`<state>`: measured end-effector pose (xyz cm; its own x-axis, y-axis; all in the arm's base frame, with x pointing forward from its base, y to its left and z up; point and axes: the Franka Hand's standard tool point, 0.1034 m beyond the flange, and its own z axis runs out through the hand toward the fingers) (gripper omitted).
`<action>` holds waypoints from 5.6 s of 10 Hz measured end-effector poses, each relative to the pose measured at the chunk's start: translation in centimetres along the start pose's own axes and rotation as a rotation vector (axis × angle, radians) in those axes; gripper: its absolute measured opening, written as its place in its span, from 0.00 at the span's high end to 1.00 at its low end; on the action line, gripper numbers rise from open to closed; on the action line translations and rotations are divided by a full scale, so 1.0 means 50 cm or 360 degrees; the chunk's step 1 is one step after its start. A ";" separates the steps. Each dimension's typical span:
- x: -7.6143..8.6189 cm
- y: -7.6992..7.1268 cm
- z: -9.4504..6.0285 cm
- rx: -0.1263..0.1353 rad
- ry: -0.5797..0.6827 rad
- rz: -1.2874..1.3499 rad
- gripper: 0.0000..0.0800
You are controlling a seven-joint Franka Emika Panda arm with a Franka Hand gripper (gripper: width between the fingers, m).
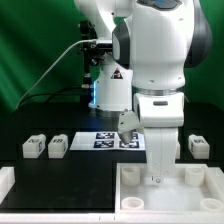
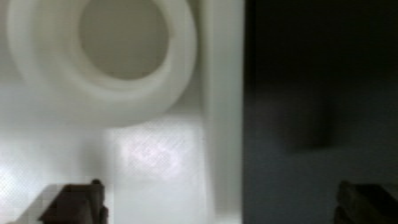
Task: Assemble one leg
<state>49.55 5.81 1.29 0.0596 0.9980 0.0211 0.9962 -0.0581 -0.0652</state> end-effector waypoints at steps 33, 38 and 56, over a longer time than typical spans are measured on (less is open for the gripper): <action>0.250 -0.231 0.007 0.0975 -0.1148 0.2307 0.19; 0.229 -0.245 0.024 0.0995 -0.1123 0.2260 0.19; 0.184 -0.119 -0.139 0.0903 -0.0855 0.2175 0.64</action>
Offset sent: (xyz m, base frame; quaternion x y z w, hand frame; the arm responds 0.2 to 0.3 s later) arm -0.0200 0.0162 0.0403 -0.0022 -0.0095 0.0890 0.9960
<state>44.63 15.16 8.78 0.7076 0.0996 -0.6995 0.0498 -0.9946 -0.0913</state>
